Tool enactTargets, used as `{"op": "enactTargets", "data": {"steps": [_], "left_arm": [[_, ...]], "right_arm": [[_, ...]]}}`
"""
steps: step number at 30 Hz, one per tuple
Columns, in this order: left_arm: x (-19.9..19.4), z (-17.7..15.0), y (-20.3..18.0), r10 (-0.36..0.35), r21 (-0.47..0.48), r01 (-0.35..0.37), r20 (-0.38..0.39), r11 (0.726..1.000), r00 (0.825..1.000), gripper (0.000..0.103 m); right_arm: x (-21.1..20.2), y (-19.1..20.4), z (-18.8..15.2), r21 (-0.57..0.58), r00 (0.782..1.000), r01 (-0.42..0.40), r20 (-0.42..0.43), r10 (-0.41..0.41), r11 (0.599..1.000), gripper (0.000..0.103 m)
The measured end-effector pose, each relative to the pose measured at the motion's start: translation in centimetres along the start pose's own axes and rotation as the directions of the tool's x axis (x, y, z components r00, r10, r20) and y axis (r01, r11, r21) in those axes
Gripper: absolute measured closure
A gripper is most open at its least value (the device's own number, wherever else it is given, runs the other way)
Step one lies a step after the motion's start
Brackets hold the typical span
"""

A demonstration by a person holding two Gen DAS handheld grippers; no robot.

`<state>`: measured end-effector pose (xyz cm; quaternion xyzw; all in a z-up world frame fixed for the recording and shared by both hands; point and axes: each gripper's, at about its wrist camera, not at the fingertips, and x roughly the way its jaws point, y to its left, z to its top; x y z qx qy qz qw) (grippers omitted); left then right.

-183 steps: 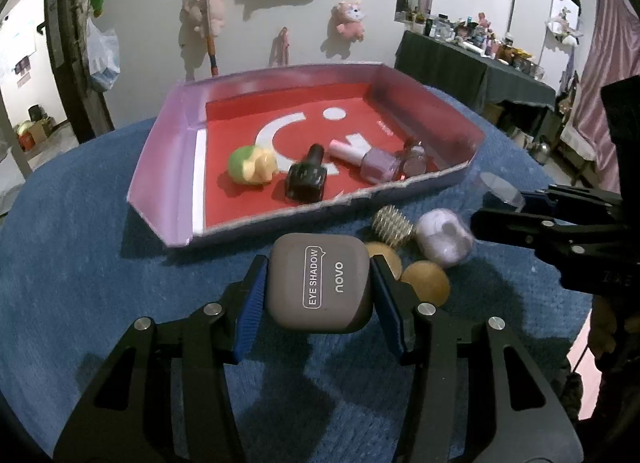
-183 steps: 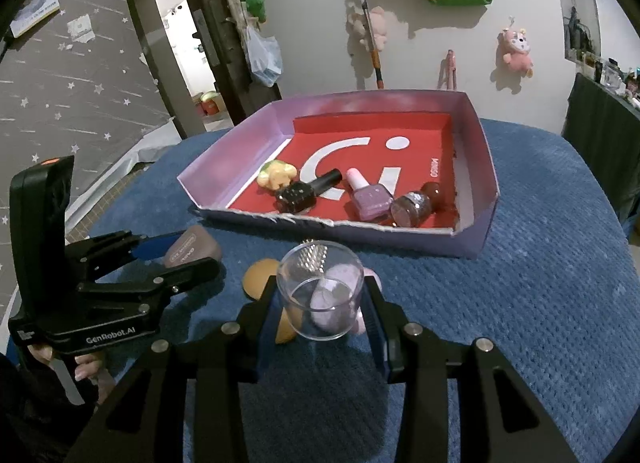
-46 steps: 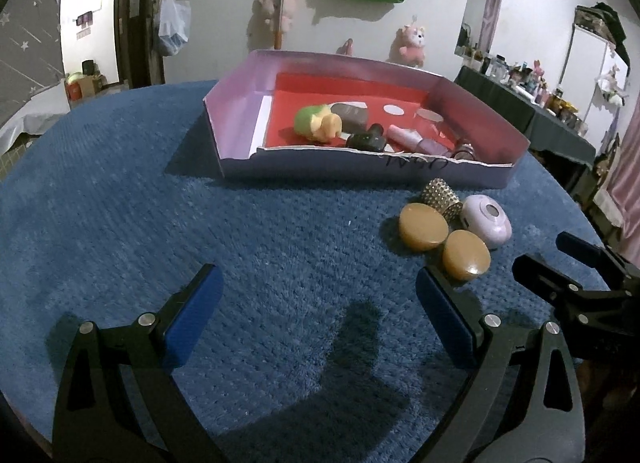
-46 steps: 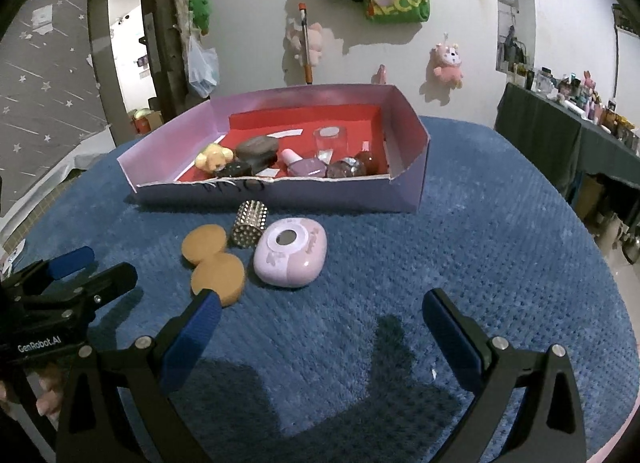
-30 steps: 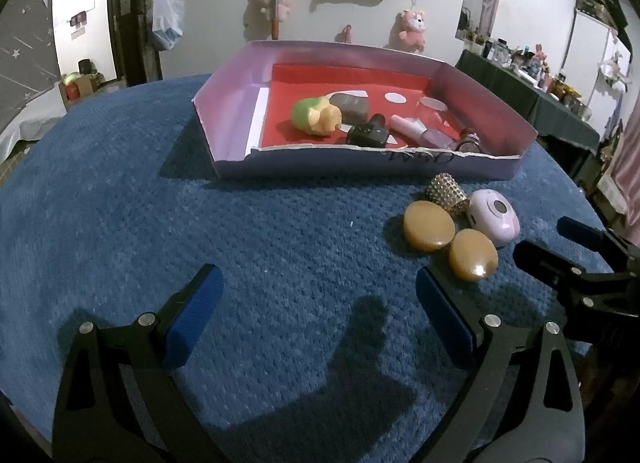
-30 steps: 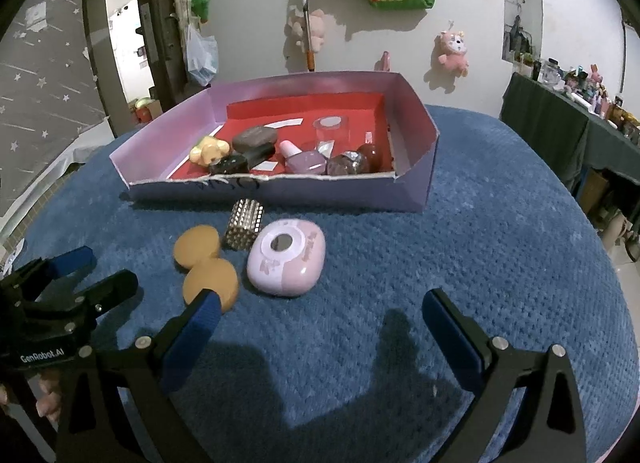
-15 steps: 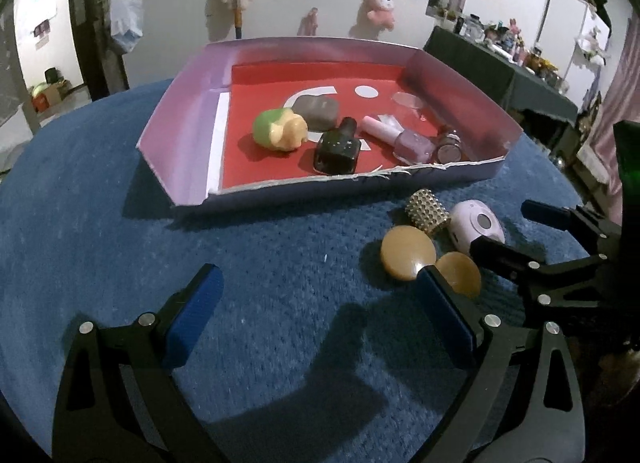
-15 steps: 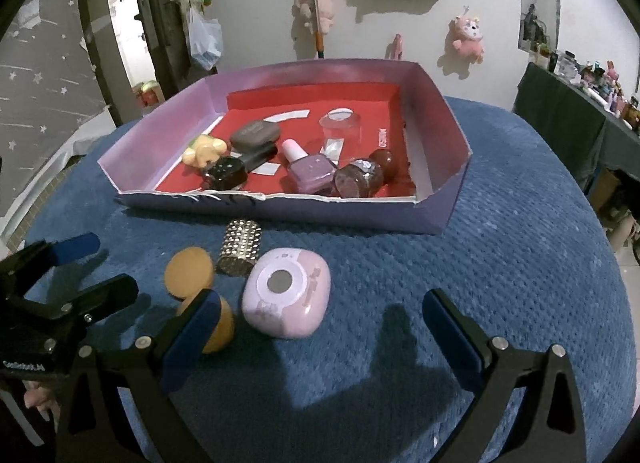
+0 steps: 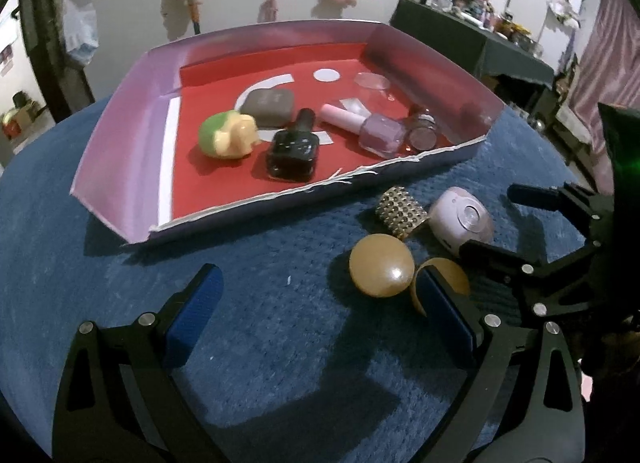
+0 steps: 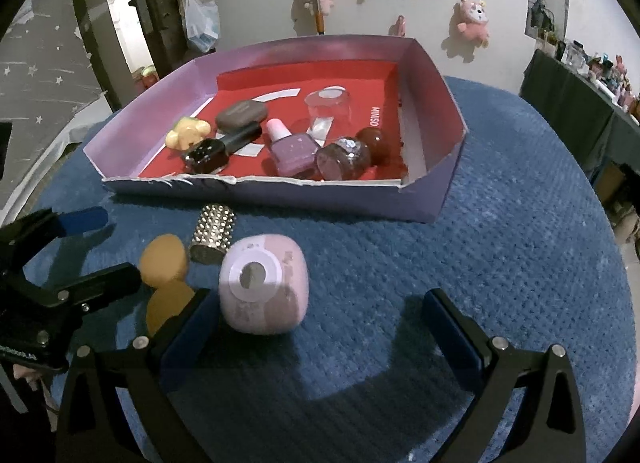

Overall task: Organize rigid objects
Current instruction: 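Grasp a tan sponge with left tool while right tool grasps the pink compact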

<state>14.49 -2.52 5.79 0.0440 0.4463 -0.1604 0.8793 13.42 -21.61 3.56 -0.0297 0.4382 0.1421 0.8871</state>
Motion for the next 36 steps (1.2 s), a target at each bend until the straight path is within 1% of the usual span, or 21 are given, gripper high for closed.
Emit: {"op": "enactTargets", "data": {"steps": [4,6,9,12,15,20,23,25,30,36], "left_arm": [[0.8,0.2,-0.2,0.015,0.023,-0.014,-0.021,1.000,1.000,0.005],[0.8,0.3,-0.1,0.015,0.026,-0.014,-0.015,1.000,1.000,0.005],[0.9,0.3,0.1,-0.027,0.014,0.027,-0.026,1.000,0.999,0.005],[1.2,0.5,-0.1,-0.041,0.026,0.041,-0.025,0.999,0.999,0.004],[1.4,0.8,-0.1,-0.022,0.047,0.022,-0.019,0.999,1.000,0.004],[1.6,1.0,0.1,-0.018,0.071,0.018,-0.010,0.997,1.000,0.003],[1.0,1.0,0.3,0.033,0.101,-0.035,0.026,0.994,0.999,0.003],[0.7,0.9,0.9,0.059,0.107,-0.062,0.034,0.992,0.998,0.003],[0.6,0.8,2.0,0.072,0.090,-0.073,0.016,0.993,0.997,0.003],[0.2,0.1,1.1,0.036,0.181,-0.038,0.016,0.983,0.999,0.003]], "right_arm": [[-0.1,0.1,-0.2,-0.025,1.000,0.011,0.000,-0.011,1.000,0.000],[-0.1,0.1,-0.5,-0.030,1.000,0.010,-0.004,-0.010,1.000,0.000],[0.0,-0.2,-0.6,-0.018,1.000,-0.007,-0.013,0.007,1.000,0.000],[0.0,-0.6,-0.5,-0.002,1.000,-0.026,-0.010,0.026,1.000,0.000],[0.0,-0.7,-0.5,0.005,0.999,-0.033,-0.009,0.033,0.999,0.000],[-0.1,-0.8,-0.6,0.004,0.999,-0.037,-0.009,0.037,0.999,0.000],[-0.1,-0.8,-0.6,0.009,0.999,-0.041,-0.008,0.041,0.999,0.000],[-0.2,-0.8,-0.6,0.007,0.999,-0.041,-0.008,0.041,0.999,0.000],[-0.2,-0.9,-0.6,0.012,0.999,-0.046,-0.006,0.046,0.999,0.000],[-0.5,-1.1,-0.6,0.022,0.998,-0.062,-0.003,0.062,0.998,0.000]]}}
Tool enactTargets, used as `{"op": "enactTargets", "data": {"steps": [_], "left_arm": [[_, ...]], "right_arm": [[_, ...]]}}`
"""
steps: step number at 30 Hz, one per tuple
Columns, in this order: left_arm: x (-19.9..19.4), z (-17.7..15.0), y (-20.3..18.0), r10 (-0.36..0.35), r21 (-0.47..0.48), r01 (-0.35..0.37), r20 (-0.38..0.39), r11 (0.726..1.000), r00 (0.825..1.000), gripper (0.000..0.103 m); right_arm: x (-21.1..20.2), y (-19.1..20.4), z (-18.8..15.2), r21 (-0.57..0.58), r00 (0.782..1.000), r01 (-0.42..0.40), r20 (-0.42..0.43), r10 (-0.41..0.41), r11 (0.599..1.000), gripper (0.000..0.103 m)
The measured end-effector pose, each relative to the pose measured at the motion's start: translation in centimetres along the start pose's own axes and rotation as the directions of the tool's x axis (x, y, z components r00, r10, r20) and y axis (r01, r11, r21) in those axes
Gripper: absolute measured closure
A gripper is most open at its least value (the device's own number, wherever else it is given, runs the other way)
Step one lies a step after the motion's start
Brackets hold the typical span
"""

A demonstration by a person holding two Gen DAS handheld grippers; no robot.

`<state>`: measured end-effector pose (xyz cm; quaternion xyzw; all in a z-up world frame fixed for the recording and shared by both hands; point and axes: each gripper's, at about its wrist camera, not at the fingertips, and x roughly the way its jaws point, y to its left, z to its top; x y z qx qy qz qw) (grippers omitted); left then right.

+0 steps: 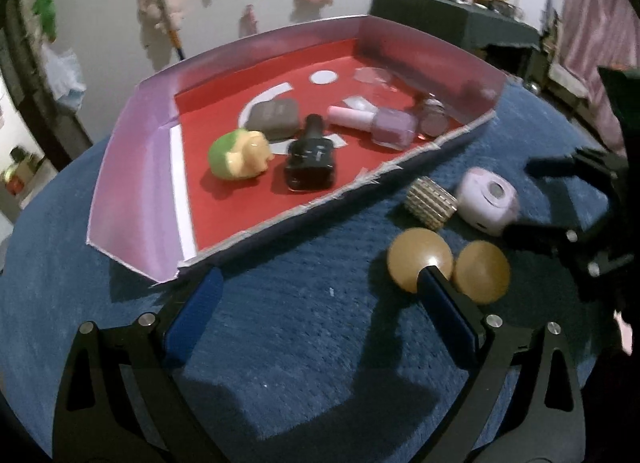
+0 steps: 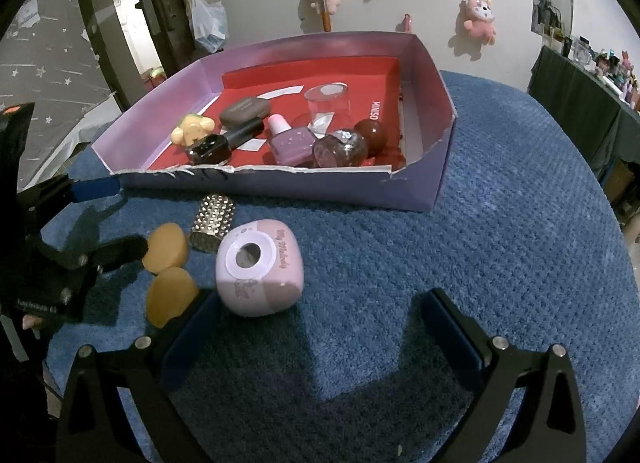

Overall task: Organize rigid objects
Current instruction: 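Grasp a tan sponge with left tool while right tool grasps the pink compact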

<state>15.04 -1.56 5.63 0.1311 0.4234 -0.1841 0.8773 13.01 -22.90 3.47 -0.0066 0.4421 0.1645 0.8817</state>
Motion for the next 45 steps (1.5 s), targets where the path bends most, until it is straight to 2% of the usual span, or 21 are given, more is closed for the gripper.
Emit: {"op": "enactTargets", "data": {"steps": [3,12,17,21,23,28,30,33,36,41,45], "left_arm": [[0.0,-0.2,-0.4,-0.032,0.026,0.033,-0.016,0.999,0.999,0.003],[1.0,-0.1,-1.3,-0.046,0.059,0.049,-0.047,0.997,0.998,0.005],[1.5,0.2,-1.8,-0.065,0.071,0.068,-0.044,0.995,0.997,0.007],[1.8,0.7,-2.0,-0.095,0.054,0.097,-0.046,0.994,0.994,0.020],[1.8,0.9,-1.9,-0.108,0.045,0.110,-0.041,0.993,0.993,0.022],[2.1,1.2,-1.1,-0.184,-0.020,0.183,-0.024,0.983,0.983,0.034],[2.2,1.3,-1.0,-0.196,-0.035,0.195,-0.015,0.980,0.981,0.038],[2.5,1.3,-1.9,-0.164,-0.005,0.164,0.000,0.986,0.986,0.041],[2.3,1.2,-2.8,-0.170,0.020,0.170,0.021,0.985,0.985,0.067],[1.5,1.0,-2.9,-0.151,-0.008,0.152,0.037,0.988,0.988,0.067],[-0.8,0.8,-2.5,-0.128,-0.046,0.133,0.102,0.990,0.987,0.067]], "right_arm": [[0.0,-0.1,0.1,-0.001,1.000,-0.004,-0.001,0.004,1.000,0.000],[0.1,0.1,0.2,-0.030,1.000,-0.016,-0.014,0.016,0.999,0.000],[0.3,0.7,0.5,-0.050,1.000,-0.023,-0.010,0.023,0.998,0.007],[0.7,1.6,0.8,-0.092,1.000,-0.014,-0.012,0.013,0.996,0.012],[0.9,1.9,1.0,-0.109,1.000,-0.002,-0.007,0.001,0.994,0.017],[1.1,1.9,1.2,-0.113,1.000,-0.027,-0.001,0.027,0.993,0.028],[1.1,1.9,1.3,-0.117,0.999,-0.033,0.004,0.034,0.993,0.032],[1.1,2.3,1.2,-0.132,0.999,-0.039,0.009,0.041,0.990,0.037],[1.1,2.5,1.3,-0.129,0.997,-0.074,0.012,0.076,0.989,0.050],[0.6,2.9,1.1,-0.127,0.997,-0.069,0.026,0.073,0.989,0.051],[-1.1,2.8,1.1,-0.103,0.993,-0.079,0.075,0.087,0.992,0.051]]}}
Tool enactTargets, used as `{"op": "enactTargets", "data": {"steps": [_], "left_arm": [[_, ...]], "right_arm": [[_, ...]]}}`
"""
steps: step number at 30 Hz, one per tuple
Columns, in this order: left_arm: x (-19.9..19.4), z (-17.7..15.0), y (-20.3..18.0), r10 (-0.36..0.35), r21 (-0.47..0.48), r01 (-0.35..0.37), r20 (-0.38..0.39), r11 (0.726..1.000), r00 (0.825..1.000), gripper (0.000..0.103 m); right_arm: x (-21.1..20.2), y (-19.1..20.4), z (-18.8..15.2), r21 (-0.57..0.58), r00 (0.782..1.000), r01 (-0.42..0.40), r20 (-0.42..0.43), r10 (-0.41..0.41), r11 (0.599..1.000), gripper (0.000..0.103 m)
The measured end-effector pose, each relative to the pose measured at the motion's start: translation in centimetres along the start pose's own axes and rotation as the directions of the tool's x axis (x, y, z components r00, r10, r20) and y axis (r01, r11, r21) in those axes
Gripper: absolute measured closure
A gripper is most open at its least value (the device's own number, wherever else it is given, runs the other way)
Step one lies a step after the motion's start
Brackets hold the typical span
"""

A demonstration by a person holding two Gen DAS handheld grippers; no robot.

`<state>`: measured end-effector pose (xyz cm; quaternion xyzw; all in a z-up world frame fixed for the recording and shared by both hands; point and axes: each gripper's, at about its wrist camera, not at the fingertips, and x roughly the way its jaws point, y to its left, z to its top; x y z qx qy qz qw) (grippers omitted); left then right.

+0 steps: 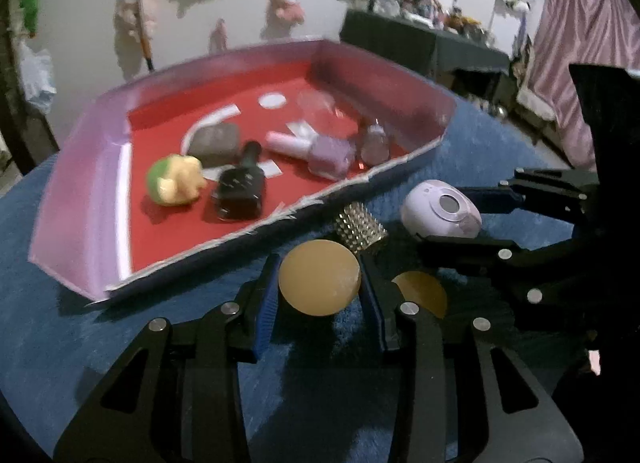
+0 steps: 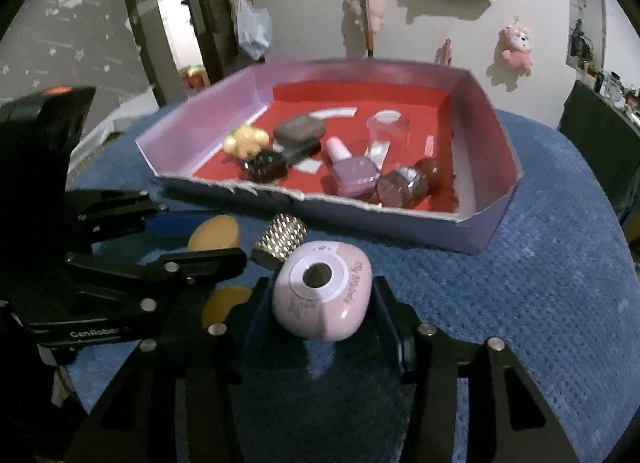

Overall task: Organize rigid objects
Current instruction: 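Grasp a tan sponge with left tool while right tool grasps the pink compact, then carry the tan sponge and pink compact into the pink box with both tools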

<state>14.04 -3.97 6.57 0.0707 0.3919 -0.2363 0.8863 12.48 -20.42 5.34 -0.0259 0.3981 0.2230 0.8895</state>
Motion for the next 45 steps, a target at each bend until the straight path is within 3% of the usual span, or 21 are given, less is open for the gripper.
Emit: {"op": "enactTargets", "data": {"steps": [5,26,30,39,45], "left_arm": [[-1.6,0.2,0.0,0.006,-0.017,-0.005,0.037,1.000,0.999,0.067],[-2.4,-0.5,0.2,0.015,-0.042,-0.014,0.039,0.999,0.999,0.067],[-3.6,0.1,1.1,0.012,-0.071,-0.007,0.064,0.997,0.998,0.067],[-5.4,5.3,5.8,0.067,-0.096,-0.058,0.091,0.994,0.994,0.067],[-1.4,10.2,9.6,0.134,-0.046,-0.135,-0.021,0.990,0.991,0.067]], "right_arm": [[-1.5,0.2,0.6,0.001,0.999,0.003,0.041,-0.003,1.000,0.051],[-1.5,0.3,-0.2,0.009,1.000,-0.002,0.026,0.001,1.000,0.051],[-2.0,0.3,0.3,0.012,0.999,-0.032,0.040,0.032,0.999,0.051],[-2.3,0.0,6.3,-0.001,0.990,-0.106,0.098,0.106,0.994,0.051],[1.7,-1.2,12.3,-0.005,0.991,-0.124,0.045,0.124,0.992,0.051]]}}
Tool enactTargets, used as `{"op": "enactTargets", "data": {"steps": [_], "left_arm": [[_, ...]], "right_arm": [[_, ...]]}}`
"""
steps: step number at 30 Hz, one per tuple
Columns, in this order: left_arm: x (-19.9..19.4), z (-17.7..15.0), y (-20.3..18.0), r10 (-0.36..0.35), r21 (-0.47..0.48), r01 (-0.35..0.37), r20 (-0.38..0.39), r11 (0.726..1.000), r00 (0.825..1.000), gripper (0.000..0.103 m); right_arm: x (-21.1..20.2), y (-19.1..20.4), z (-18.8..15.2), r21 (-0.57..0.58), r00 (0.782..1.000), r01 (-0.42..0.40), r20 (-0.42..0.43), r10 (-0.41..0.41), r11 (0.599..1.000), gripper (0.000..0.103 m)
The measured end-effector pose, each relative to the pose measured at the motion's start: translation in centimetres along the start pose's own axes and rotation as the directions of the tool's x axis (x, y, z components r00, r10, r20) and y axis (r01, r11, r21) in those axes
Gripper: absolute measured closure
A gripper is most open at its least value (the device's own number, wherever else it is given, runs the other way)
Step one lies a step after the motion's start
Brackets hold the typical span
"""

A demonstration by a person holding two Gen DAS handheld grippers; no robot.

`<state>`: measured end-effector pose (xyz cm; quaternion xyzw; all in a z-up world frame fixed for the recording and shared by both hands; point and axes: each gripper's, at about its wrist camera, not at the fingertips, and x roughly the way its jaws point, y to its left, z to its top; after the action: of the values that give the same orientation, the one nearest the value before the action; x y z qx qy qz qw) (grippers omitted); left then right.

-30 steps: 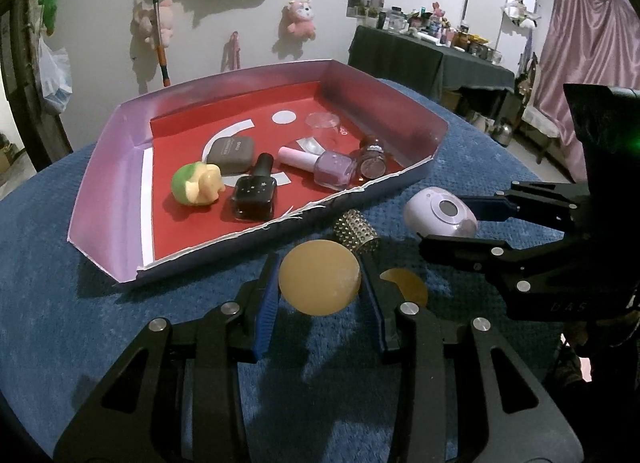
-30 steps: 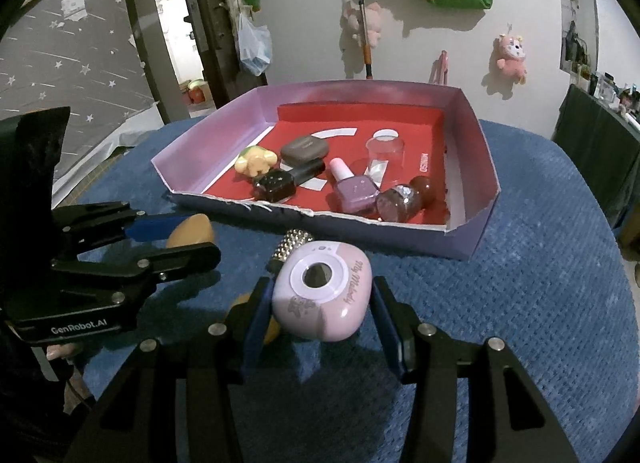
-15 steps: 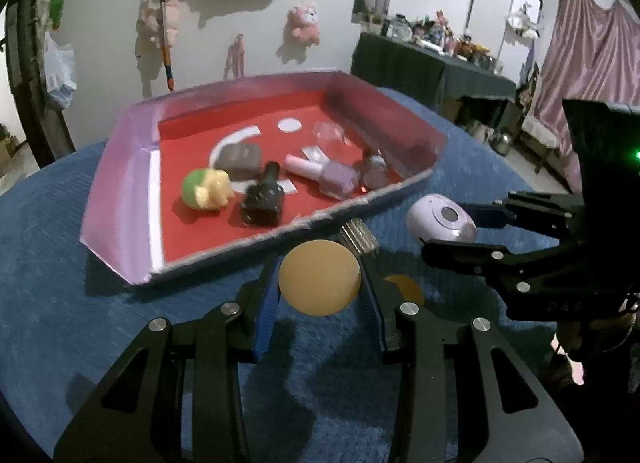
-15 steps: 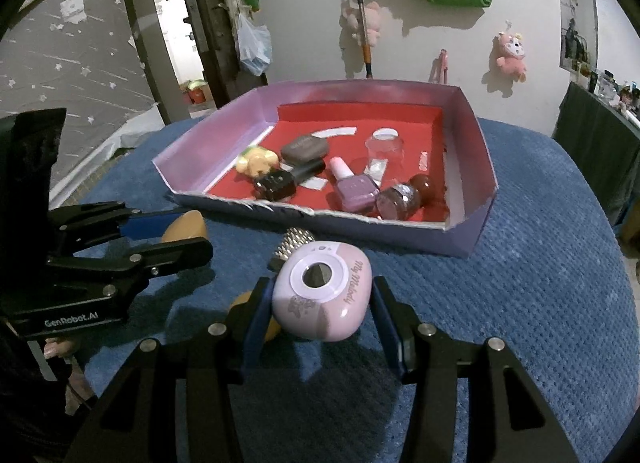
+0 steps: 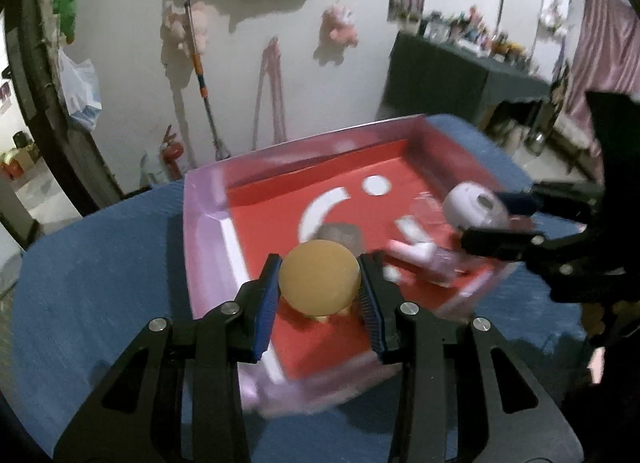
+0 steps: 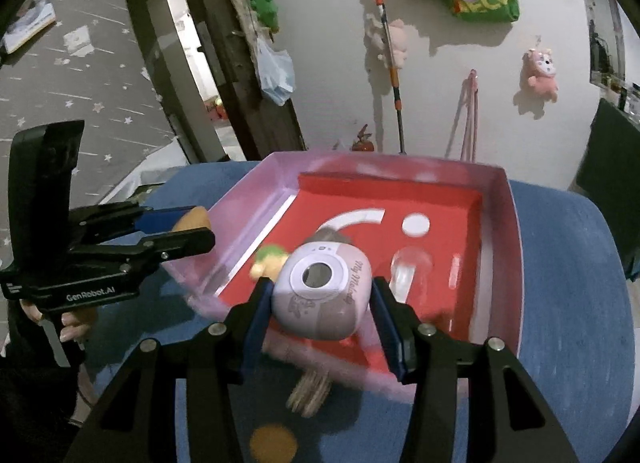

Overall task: Organize rigid objects
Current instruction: 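Carry the tan sponge and pink compact into the pink box with both tools, then lower the sponge and compact onto the red lining and open both tools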

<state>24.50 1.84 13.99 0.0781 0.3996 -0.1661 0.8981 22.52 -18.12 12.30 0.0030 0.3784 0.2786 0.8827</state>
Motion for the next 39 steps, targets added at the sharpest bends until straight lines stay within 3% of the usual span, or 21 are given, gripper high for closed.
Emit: {"op": "enactTargets", "data": {"steps": [6,14,29,39], "left_arm": [[5.6,2.7,1.9,0.016,0.020,-0.014,-0.142,1.000,0.990,0.067],[10.0,3.0,2.4,0.031,0.057,-0.016,-0.271,0.998,0.962,0.067],[13.1,2.4,2.3,0.046,0.083,-0.014,-0.397,0.996,0.917,0.067],[13.7,3.1,2.7,0.044,0.080,-0.012,-0.409,0.997,0.911,0.067]], "right_arm": [[5.6,-1.3,4.0,-0.052,0.990,0.043,-0.134,-0.050,0.998,0.051],[10.5,-3.2,5.3,-0.085,0.955,0.081,-0.279,-0.102,0.993,0.051],[13.9,-4.2,4.7,-0.116,0.907,0.097,-0.399,-0.136,0.988,0.051],[14.5,-3.8,4.8,-0.131,0.899,0.104,-0.411,-0.149,0.986,0.050]]}}
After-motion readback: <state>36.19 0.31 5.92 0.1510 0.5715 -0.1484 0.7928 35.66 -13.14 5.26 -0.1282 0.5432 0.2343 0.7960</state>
